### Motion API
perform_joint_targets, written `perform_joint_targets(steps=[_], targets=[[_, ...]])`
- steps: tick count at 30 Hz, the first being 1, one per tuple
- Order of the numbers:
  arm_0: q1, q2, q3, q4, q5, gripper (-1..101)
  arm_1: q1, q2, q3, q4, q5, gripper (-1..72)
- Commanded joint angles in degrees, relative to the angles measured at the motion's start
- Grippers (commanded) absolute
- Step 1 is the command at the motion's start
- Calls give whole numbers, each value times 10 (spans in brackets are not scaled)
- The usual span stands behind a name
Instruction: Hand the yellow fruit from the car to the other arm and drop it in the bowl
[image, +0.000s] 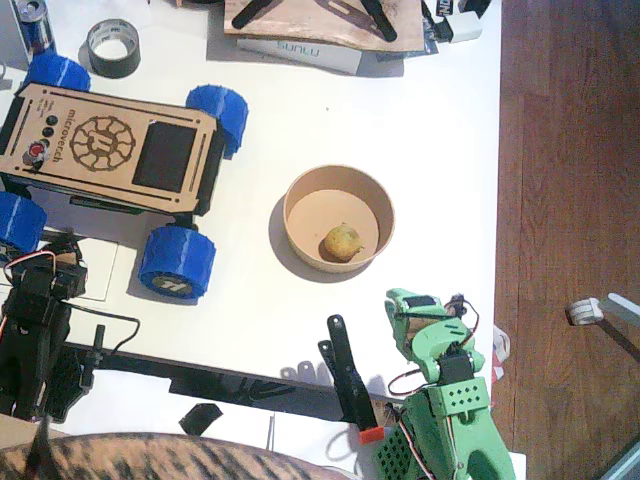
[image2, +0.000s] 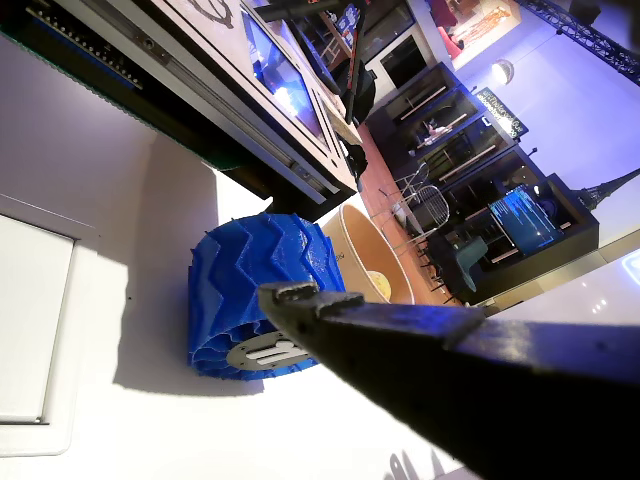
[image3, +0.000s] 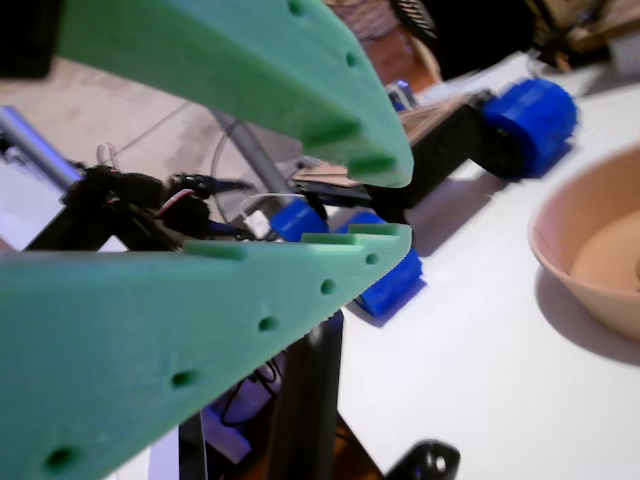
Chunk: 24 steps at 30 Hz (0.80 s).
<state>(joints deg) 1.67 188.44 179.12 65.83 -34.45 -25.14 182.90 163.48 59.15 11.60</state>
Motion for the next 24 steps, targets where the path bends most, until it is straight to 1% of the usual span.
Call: perform_joint_targets(steps=[1, 5, 9, 15, 24], targets=[[-1, 53, 46, 2, 5, 1, 10, 33, 10, 15, -2, -1], [-1, 53, 46, 2, 5, 1, 18, 33, 24, 22, -13, -1], [-1, 53, 46, 2, 5, 1, -7, 33, 37, 35, -24, -1], [-1, 53, 46, 2, 5, 1, -33, 34, 62, 32, -35, -1], [-1, 53, 46, 2, 5, 1, -33, 34, 68, 26, -40, -1]])
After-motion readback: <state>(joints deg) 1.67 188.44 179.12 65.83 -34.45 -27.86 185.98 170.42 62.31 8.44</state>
